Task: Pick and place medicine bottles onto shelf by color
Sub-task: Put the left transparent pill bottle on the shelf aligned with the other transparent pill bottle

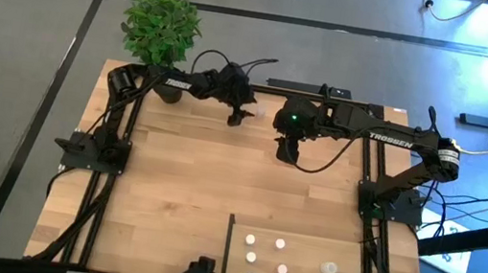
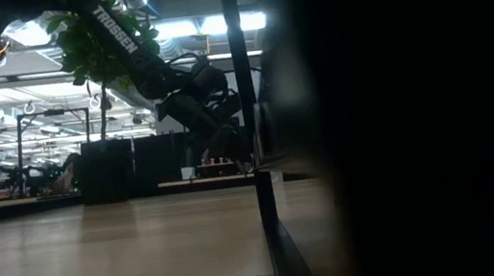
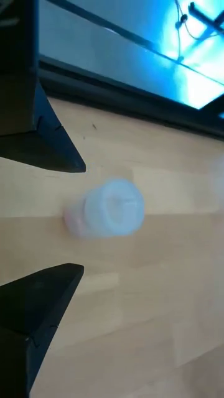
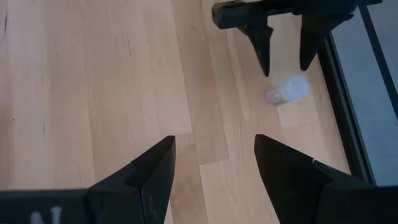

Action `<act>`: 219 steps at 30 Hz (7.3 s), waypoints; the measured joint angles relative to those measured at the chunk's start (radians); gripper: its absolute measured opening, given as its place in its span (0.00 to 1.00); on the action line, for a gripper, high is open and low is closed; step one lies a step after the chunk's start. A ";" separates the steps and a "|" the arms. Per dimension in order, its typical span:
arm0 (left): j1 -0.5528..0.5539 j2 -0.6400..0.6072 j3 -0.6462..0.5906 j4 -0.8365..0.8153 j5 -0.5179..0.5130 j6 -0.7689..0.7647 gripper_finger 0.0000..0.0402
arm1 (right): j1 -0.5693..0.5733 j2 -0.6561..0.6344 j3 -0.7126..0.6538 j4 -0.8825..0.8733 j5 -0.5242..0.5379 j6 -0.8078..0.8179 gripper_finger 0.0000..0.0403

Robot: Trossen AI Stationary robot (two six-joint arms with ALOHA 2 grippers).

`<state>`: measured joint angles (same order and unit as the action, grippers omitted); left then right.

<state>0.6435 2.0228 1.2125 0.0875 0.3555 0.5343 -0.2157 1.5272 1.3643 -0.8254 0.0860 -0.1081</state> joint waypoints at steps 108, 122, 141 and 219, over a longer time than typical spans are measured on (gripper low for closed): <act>-0.009 -0.008 0.000 -0.030 0.117 -0.095 0.61 | 0.000 0.000 0.000 0.001 0.000 -0.001 0.55; -0.015 -0.002 0.001 0.088 0.157 -0.001 0.61 | 0.000 0.000 0.000 0.018 0.000 0.001 0.55; -0.022 0.016 0.001 0.087 0.129 0.116 0.61 | 0.000 0.000 0.000 0.044 0.000 0.000 0.55; -0.240 -0.939 -0.426 -0.347 -0.240 -0.217 0.61 | 0.062 0.000 0.000 0.094 -0.001 -0.032 0.55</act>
<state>0.4034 1.0840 0.7860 -0.2600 0.1154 0.3168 -0.1539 1.5272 1.3647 -0.7315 0.0853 -0.1398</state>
